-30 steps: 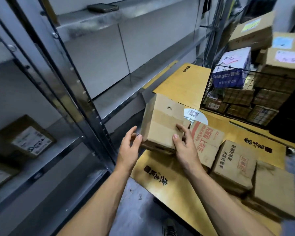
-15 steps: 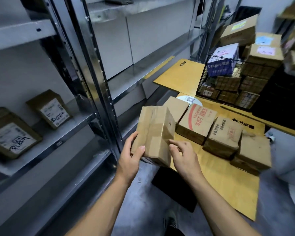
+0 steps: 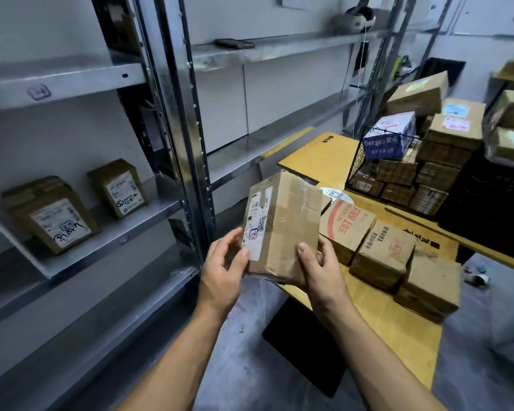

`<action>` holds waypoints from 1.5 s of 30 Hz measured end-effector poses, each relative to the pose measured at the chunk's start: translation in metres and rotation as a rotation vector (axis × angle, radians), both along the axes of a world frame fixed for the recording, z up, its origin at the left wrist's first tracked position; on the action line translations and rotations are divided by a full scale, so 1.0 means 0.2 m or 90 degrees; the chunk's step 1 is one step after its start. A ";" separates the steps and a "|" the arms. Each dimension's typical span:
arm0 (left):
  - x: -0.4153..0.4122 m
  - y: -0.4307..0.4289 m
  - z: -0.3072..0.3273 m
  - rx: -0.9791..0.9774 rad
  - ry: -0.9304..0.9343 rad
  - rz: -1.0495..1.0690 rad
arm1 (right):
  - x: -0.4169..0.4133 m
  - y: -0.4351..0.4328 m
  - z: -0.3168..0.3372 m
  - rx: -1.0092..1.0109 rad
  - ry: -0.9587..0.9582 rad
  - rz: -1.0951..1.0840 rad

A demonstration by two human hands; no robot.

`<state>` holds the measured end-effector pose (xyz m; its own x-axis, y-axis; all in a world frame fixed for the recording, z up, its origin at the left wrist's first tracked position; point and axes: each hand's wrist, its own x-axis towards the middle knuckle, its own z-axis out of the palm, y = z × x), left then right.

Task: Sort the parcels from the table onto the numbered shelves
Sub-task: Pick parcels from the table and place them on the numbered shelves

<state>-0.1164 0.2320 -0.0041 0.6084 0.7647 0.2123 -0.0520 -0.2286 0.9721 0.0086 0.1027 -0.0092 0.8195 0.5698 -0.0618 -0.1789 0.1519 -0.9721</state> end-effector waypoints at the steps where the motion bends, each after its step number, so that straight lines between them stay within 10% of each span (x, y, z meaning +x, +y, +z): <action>1: -0.01 -0.01 0.00 -0.019 0.004 0.015 | 0.00 -0.02 0.01 0.019 0.008 0.022; 6: -0.10 -0.14 0.02 -0.116 -0.045 -0.014 | -0.01 -0.14 0.04 0.035 -0.028 0.132; 16: -0.32 -0.45 0.10 0.143 0.139 0.147 | -0.10 -0.31 -0.01 -0.107 -0.287 0.133; 23: -0.56 -0.64 0.06 0.209 0.224 0.267 | -0.31 -0.35 -0.01 -0.059 -0.132 0.337; 45: -1.61 -0.76 0.11 0.193 0.309 0.424 | -1.34 -0.14 0.09 -0.068 -0.220 0.453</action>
<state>-0.4387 0.0805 0.0182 0.1319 0.9454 0.2979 0.5878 -0.3166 0.7445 -0.2603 0.0744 0.0091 0.2438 0.9688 0.0451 0.1156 0.0172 -0.9932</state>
